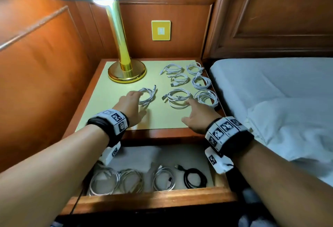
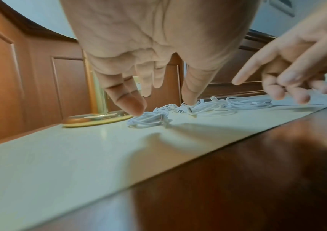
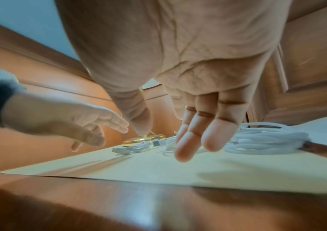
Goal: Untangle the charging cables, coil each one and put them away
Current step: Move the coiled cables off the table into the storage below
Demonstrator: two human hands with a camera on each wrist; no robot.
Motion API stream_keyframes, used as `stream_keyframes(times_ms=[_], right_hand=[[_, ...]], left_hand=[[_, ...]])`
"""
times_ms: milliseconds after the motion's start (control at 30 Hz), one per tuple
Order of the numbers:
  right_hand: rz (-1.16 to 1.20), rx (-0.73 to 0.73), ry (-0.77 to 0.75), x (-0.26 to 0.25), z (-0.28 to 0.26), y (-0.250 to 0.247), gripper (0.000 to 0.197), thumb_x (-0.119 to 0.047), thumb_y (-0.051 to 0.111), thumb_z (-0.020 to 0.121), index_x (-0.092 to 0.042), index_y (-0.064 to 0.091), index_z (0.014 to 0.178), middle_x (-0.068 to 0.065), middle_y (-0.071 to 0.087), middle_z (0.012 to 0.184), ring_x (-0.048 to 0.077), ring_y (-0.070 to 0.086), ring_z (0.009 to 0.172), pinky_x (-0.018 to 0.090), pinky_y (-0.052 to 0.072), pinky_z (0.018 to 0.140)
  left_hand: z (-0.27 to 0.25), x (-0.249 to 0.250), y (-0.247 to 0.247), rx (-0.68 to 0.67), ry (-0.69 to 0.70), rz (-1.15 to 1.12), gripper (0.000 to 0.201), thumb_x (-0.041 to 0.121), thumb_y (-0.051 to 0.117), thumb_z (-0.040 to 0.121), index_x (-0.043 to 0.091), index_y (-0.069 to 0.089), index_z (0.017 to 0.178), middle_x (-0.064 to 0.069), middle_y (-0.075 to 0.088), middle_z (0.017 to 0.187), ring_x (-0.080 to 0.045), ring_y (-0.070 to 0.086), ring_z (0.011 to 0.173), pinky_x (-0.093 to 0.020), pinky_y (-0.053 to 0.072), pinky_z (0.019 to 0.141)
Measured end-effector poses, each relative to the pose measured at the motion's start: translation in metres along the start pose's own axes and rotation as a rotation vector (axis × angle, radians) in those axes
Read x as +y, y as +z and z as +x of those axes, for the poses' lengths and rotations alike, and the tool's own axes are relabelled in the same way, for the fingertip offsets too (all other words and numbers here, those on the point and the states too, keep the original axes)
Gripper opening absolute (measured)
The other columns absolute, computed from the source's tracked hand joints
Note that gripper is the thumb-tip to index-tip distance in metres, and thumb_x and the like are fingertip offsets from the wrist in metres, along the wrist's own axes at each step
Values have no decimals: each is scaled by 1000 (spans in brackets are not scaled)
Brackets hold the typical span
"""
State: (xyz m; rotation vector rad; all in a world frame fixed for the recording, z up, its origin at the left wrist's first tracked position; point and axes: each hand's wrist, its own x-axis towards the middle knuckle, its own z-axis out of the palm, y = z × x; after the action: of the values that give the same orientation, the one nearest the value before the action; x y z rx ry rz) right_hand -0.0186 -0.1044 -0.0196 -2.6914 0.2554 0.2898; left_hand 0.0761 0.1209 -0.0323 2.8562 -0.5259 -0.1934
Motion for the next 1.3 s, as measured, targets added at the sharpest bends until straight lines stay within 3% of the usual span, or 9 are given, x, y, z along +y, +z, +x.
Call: stream_keyframes(times_ms=[67, 167, 267, 333, 733, 900, 1100, 1200, 1300], right_hand=[[-72, -3, 13, -11, 25, -1, 74, -34, 59, 93, -18, 20, 154, 13, 58, 132, 30, 59, 112, 38, 51, 87], [-164, -28, 69, -25, 56, 0, 76, -29, 58, 92, -16, 16, 154, 12, 62, 114, 27, 57, 85, 31, 44, 60], [-234, -58, 84, -32, 71, 4, 38, -19, 57, 90, -7, 45, 124, 7, 55, 82, 19, 50, 65, 27, 36, 51], [-259, -72, 77, -32, 74, 5, 14, -11, 56, 89, -8, 49, 100, 7, 54, 80, 17, 48, 62, 26, 38, 53], [-248, -209, -144, -41, 24, 32, 29, -25, 61, 91, -19, 52, 118, 10, 64, 118, 30, 61, 104, 37, 52, 89], [-218, -168, -150, -55, 12, 18, 64, -45, 80, 77, -23, 48, 128, 6, 53, 125, 25, 58, 113, 38, 50, 95], [-406, -154, -129, -77, 31, 15, 125, -60, 89, 55, -37, 16, 154, 8, 24, 148, 33, 35, 137, 50, 44, 107], [-416, -291, -74, -82, 43, 14, 131, -55, 90, 58, -38, 5, 156, 10, 19, 155, 38, 33, 141, 51, 40, 110], [-416, -375, -40, -88, 47, 14, 116, -50, 89, 65, -35, 18, 156, 11, 23, 150, 38, 38, 139, 48, 41, 110]], left_hand=[[8, 11, -1, -45, 46, 43, 71, 34, 64, 94, 22, 27, 153, -5, 39, 154, -34, 45, 131, -47, 44, 105], [16, 24, 4, -144, -16, 144, 62, 36, 61, 96, 22, 30, 148, -8, 49, 142, -36, 46, 127, -46, 46, 98], [21, 16, 8, -158, -1, 200, 51, 37, 60, 94, 21, 40, 138, -5, 52, 138, -33, 43, 126, -44, 47, 91], [18, 5, 10, -165, 18, 219, 48, 38, 59, 94, 23, 42, 137, -3, 51, 137, -30, 43, 124, -44, 49, 89], [-36, -45, -7, -175, 20, 175, 13, 27, 59, 90, 27, 51, 99, 5, 63, 103, -21, 60, 88, -38, 56, 81], [-48, -65, -25, -184, -31, 81, 48, 37, 77, 78, 26, 50, 117, 4, 58, 109, -19, 57, 96, -32, 51, 84], [-29, -60, -27, -172, -81, 90, 104, 58, 84, 67, 32, 28, 151, -5, 32, 153, -30, 43, 134, -45, 45, 107], [-16, -60, -20, -334, -110, 76, 116, 59, 86, 63, 32, 21, 156, -6, 35, 156, -32, 44, 137, -47, 44, 109], [-15, -62, -14, -369, -119, 121, 108, 59, 89, 56, 34, 38, 147, -5, 48, 139, -33, 52, 124, -47, 49, 100]])
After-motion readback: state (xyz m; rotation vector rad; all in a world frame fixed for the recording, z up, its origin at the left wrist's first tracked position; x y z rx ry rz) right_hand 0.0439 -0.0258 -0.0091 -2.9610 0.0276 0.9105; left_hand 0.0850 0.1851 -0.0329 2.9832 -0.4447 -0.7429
